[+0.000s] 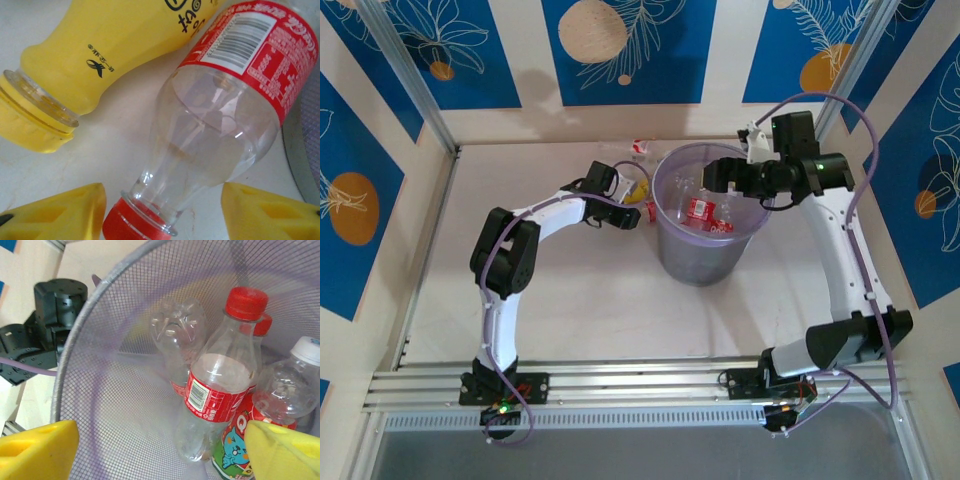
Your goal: Put the plastic bottles in the bin
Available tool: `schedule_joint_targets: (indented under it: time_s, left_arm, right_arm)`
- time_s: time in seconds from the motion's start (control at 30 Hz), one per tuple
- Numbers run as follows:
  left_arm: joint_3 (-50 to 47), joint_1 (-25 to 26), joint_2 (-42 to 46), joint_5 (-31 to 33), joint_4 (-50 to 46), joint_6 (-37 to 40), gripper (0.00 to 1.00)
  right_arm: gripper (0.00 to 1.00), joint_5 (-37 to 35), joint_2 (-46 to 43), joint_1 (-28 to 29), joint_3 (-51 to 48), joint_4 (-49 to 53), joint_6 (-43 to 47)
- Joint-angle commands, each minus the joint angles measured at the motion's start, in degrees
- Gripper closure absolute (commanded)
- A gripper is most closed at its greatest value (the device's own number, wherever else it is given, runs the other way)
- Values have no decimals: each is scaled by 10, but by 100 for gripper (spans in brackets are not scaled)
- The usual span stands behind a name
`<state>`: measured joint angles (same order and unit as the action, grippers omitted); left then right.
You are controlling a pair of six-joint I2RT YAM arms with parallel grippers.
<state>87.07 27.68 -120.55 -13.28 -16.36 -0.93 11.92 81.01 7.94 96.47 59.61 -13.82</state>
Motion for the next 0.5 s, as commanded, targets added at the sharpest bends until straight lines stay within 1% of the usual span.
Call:
schedule_joint_targets:
  time_s: [0.0,0.13,0.47]
  left_arm:
    - [14,8,-11,-9,-28,10,42]
    - [9,9,-10,-14,-32,10,47]
    - [9,13,-20,-34,-29,10,47]
  right_arm:
    - [14,19,-16,-14,-20,-18,-13]
    - [15,20,-25,-22,-29,-27,-16]
    - [15,18,-34,-25,-36,-35,-18]
